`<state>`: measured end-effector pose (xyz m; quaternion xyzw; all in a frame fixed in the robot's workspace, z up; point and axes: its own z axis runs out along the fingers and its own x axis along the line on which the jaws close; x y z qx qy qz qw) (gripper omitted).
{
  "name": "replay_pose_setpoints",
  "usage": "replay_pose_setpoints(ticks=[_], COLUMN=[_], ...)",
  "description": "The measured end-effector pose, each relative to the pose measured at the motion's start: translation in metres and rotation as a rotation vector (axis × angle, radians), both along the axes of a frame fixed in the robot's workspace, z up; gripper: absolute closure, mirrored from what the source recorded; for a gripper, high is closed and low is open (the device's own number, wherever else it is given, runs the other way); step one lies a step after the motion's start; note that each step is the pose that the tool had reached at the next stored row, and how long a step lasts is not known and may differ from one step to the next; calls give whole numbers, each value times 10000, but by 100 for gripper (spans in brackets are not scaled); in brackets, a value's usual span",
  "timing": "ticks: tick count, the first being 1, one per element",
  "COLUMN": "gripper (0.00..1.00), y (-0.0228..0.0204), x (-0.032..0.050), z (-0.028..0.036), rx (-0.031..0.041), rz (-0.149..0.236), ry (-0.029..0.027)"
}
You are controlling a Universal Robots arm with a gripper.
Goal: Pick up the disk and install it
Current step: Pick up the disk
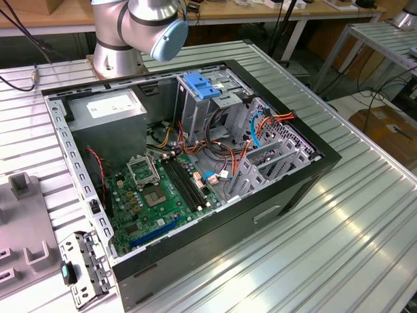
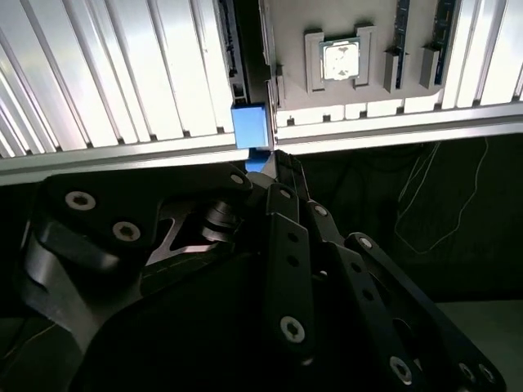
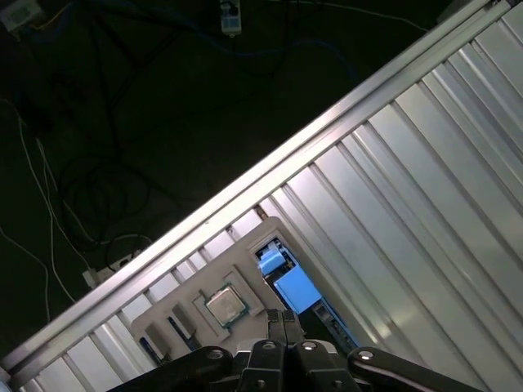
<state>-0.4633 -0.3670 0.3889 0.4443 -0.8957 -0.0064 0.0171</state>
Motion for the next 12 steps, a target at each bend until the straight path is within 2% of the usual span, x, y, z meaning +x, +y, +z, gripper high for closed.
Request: replay_pose_setpoints(ticks=[4,10,12], gripper=[89,89,89], y=[0,0,0], x=[0,0,0], z=[0,0,0], rx=[-1,0,1], rz=[616,1902,2009], ry=[-8,-9,-9])
